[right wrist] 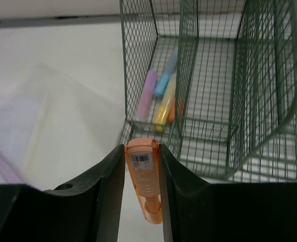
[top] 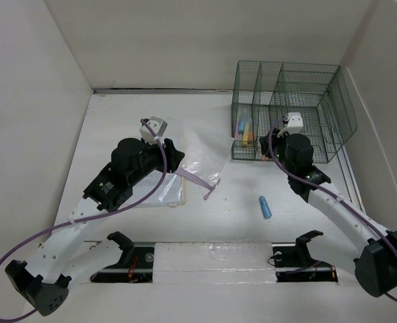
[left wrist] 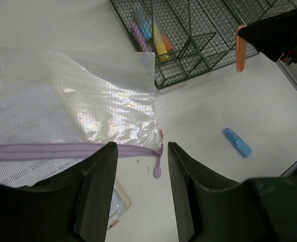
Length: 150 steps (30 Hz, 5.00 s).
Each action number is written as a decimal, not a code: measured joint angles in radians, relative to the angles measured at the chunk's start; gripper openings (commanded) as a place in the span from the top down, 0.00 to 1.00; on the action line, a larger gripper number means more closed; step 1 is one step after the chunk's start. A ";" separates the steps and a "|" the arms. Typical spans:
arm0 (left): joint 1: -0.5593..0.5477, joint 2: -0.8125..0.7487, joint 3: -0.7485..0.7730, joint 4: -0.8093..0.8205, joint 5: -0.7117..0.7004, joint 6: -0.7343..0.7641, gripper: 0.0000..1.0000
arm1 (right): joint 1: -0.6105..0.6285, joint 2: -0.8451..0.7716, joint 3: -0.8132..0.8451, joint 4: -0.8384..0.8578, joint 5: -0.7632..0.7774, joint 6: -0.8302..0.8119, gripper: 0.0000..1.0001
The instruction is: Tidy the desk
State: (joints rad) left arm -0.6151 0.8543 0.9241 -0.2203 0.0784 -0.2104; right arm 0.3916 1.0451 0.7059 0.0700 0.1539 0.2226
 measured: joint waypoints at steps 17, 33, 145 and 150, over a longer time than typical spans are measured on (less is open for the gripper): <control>0.000 0.002 0.000 0.000 0.000 0.000 0.59 | 0.006 0.309 0.058 0.436 0.200 -0.098 0.71; 0.000 0.019 0.000 0.000 0.000 0.000 0.60 | -0.034 0.443 0.065 0.510 0.232 -0.073 0.71; 0.000 -0.082 0.000 0.006 0.000 0.000 0.58 | 0.039 0.393 0.098 0.417 0.380 -0.121 0.77; 0.000 -0.073 0.000 0.006 0.000 0.000 0.58 | 0.039 0.425 0.095 0.417 0.396 -0.116 0.77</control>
State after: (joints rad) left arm -0.6151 0.7811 0.9241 -0.2142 0.0784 -0.2100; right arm 0.4309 1.4700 0.8005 0.4870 0.5503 0.1062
